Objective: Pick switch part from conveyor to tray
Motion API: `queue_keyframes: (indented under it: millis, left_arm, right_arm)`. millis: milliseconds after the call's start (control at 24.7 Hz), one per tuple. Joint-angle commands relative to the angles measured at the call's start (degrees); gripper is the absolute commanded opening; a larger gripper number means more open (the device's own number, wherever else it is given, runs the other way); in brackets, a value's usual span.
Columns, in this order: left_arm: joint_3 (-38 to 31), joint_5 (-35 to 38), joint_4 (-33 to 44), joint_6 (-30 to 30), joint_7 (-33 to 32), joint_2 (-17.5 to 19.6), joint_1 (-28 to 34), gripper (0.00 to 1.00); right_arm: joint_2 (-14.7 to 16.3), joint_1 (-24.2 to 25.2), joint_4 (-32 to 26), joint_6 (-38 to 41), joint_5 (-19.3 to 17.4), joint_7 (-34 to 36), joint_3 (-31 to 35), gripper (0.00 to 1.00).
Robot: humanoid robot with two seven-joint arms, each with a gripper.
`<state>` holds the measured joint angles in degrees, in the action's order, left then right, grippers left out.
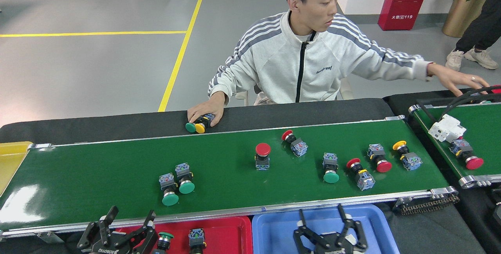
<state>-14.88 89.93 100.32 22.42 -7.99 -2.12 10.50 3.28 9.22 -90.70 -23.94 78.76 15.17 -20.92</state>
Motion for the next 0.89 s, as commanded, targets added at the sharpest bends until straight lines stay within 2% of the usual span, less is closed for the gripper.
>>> queue_keyframes:
  millis: [0,122,243,365,567,770,851]
  left_arm:
    - [0.2,0.86,0.31,-0.8,-0.1,-0.51,-1.27,1.0]
    - [0.11,0.95,-1.8,-0.8,-1.77,-0.6,-3.12,1.0]
    - [0.11,0.86,-4.17,-0.8,-2.12,-0.6,-4.26,1.0]
    - [0.03,0.86,-4.44,-0.8,-2.12,-0.51,-4.35,1.0]
    - [0.11,0.95,-5.14,-0.89,-2.12,-0.51,-4.96,1.0]
    - [0.2,1.04,-10.94,-3.44,-2.12,0.1,-9.53,1.0]
    - [0.2,1.04,-13.49,-4.14,-2.12,0.28,-11.73,1.0]
  right_arm:
    - [-1.08,-0.87,-0.88,-2.08,-0.54,0.57,1.05,0.97]
    - [-2.57,-4.48,-0.27,-2.17,-0.45,-4.35,0.79,0.97]
    - [-5.47,-7.11,0.96,-2.17,0.78,-8.22,-0.88,0.97]
    - [-7.84,-10.19,5.18,-2.52,3.33,-9.89,-3.34,0.96]
    - [-12.06,-14.76,12.91,-3.22,4.03,-10.16,-4.05,0.96]
    - [-12.15,-17.92,15.55,-4.28,3.33,-11.74,-4.84,0.95]
    - [-12.24,-19.42,17.48,-4.28,3.15,-12.44,-4.92,0.9]
